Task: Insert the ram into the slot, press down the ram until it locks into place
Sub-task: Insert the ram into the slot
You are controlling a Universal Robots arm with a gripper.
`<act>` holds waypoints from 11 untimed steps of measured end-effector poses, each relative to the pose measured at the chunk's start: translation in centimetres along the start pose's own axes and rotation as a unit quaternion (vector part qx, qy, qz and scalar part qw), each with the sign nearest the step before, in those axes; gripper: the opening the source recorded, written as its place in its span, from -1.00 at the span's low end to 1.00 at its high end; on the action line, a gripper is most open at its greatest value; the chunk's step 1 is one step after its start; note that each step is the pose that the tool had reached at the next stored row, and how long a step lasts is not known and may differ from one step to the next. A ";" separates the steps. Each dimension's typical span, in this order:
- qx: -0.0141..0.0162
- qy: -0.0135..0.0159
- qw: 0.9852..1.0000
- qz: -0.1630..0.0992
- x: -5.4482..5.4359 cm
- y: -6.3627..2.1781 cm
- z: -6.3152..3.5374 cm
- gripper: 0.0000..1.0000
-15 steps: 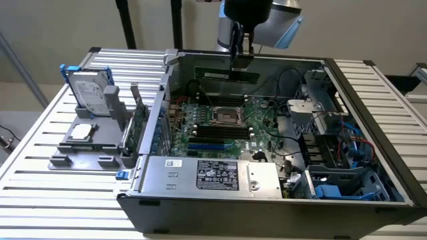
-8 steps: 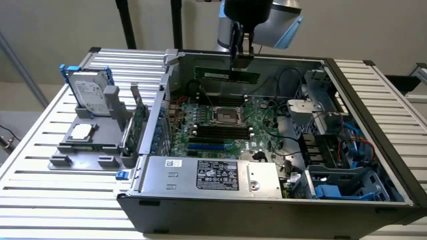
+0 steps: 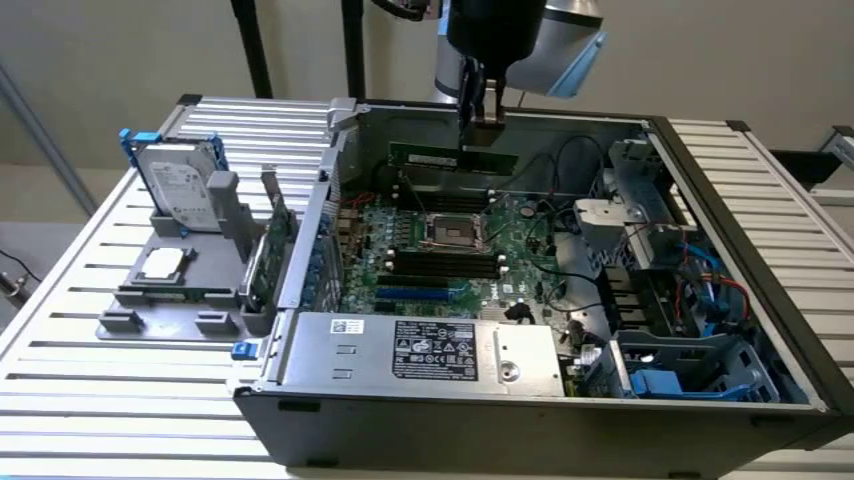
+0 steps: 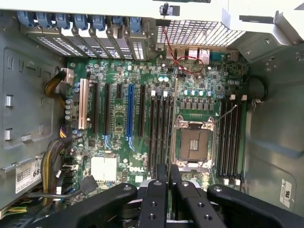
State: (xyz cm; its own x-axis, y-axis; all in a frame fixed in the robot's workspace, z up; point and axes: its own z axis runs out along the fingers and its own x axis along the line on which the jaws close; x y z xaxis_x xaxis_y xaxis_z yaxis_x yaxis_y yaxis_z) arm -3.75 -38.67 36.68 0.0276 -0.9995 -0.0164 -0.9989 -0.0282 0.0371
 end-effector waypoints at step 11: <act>0.002 0.001 1.000 -0.008 0.0 -0.44 1.92 -0.73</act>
State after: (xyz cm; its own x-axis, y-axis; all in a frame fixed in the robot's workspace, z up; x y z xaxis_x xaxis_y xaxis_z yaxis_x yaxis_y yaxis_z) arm -3.37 -38.67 34.74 0.0435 -0.9989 -0.0145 -0.9985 -0.0440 0.0337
